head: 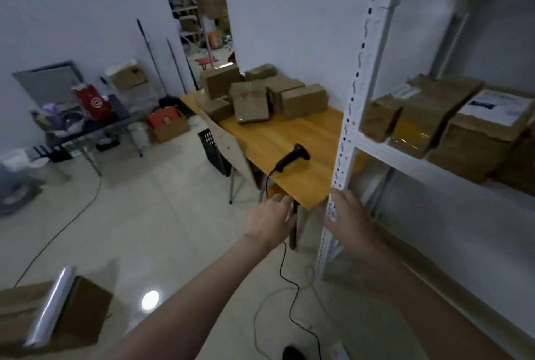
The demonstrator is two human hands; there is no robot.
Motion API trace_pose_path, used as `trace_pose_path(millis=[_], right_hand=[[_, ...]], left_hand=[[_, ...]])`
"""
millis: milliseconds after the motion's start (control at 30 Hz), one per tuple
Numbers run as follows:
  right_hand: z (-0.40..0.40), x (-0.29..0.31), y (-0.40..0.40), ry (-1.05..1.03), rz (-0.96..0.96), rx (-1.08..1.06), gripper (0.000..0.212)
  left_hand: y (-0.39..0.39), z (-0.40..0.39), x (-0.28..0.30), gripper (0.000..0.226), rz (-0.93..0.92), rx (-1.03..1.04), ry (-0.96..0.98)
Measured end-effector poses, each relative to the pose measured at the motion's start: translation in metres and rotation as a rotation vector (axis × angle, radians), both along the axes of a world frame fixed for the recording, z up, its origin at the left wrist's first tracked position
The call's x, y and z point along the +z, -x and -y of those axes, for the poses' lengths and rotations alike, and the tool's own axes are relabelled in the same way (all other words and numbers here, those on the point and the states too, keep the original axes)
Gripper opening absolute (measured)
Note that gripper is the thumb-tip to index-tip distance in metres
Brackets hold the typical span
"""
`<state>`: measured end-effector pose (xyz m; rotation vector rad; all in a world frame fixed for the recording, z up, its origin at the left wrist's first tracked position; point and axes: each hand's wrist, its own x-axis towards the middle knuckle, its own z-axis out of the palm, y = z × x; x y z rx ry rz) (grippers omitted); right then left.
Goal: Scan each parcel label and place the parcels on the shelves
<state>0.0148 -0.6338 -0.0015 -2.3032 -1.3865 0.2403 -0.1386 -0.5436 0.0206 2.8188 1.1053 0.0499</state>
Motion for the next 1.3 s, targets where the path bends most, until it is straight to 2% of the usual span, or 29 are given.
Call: trace_pose_path(millis=[133,333,500,667,800,1000,1133,1300], right_hand=[[-0.075,-0.001,0.001,0.045,0.013,0.032,0.047],[-0.191,-0.003,-0.034,0.066,-0.040,0.033,0.056],[-0.277,-0.005,-0.062,0.085,-0.046,0.014,0.048],[-0.340,-0.004,-0.082,0.099,-0.050,-0.001,0.052],[-0.395,-0.008,-0.096,0.119,-0.082,-0.019,0.043],[-0.516,-0.024,-0.113,0.119,-0.133,-0.088,0.064],[-0.611,-0.040,-0.120,0.135,-0.169,-0.161,0.065],[-0.705,-0.060,-0.130,0.171,-0.271,-0.229,0.063]], left_hand=[[0.008,-0.062,-0.003,0.042,-0.049,0.049,0.002],[-0.026,-0.175,0.002,0.043,-0.047,0.081,-0.017],[-0.058,-0.269,-0.007,0.046,-0.009,0.060,0.005],[-0.081,-0.342,-0.013,0.047,0.026,0.065,0.009],[-0.103,-0.410,-0.023,0.045,0.053,0.043,-0.023],[-0.139,-0.545,-0.044,0.039,0.124,-0.017,-0.007],[-0.157,-0.652,-0.062,0.030,0.164,-0.034,0.038],[-0.173,-0.768,-0.087,0.053,0.164,-0.038,0.036]])
